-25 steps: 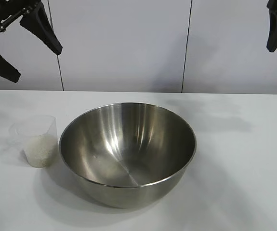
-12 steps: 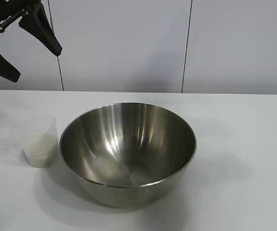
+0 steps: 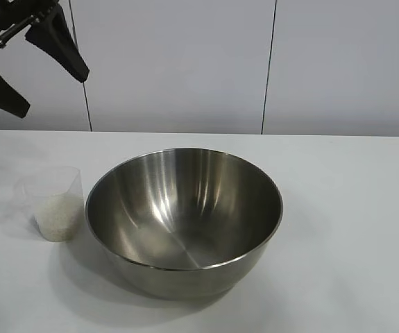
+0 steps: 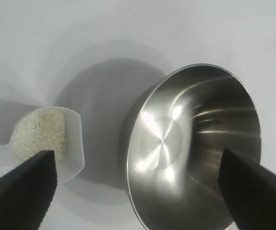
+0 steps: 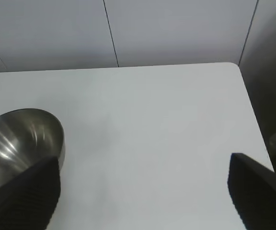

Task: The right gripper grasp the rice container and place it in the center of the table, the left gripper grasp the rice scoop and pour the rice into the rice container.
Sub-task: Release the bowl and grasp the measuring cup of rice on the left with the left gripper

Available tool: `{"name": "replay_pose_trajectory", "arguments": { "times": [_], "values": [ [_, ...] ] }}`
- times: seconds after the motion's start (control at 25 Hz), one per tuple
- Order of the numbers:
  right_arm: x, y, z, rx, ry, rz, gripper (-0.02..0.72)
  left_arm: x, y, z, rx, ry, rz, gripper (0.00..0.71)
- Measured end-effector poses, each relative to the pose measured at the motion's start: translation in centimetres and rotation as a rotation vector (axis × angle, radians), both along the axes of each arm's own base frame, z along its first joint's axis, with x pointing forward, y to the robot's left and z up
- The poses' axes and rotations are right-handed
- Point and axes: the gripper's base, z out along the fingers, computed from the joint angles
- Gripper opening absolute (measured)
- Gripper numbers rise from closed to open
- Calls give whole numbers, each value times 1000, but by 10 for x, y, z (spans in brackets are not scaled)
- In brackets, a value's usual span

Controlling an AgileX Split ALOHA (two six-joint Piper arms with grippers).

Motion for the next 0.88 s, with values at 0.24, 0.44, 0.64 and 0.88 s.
{"name": "replay_pose_trajectory", "arguments": {
  "times": [0.24,0.44,0.64,0.88],
  "values": [
    [-7,-1,-70,-14,92,-13,650,0,0,0,3,-5,-7,657],
    [3,-6,-106,-36,167,-34,650,0,0,0,4,-5,-7,657],
    [7,-6,-103,-14,115,-48,650,0,0,0,4,-7,-7,657],
    [-3,-3,-101,-3,20,-39,650,2,0,0,21,-46,-37,657]
  ]
}}
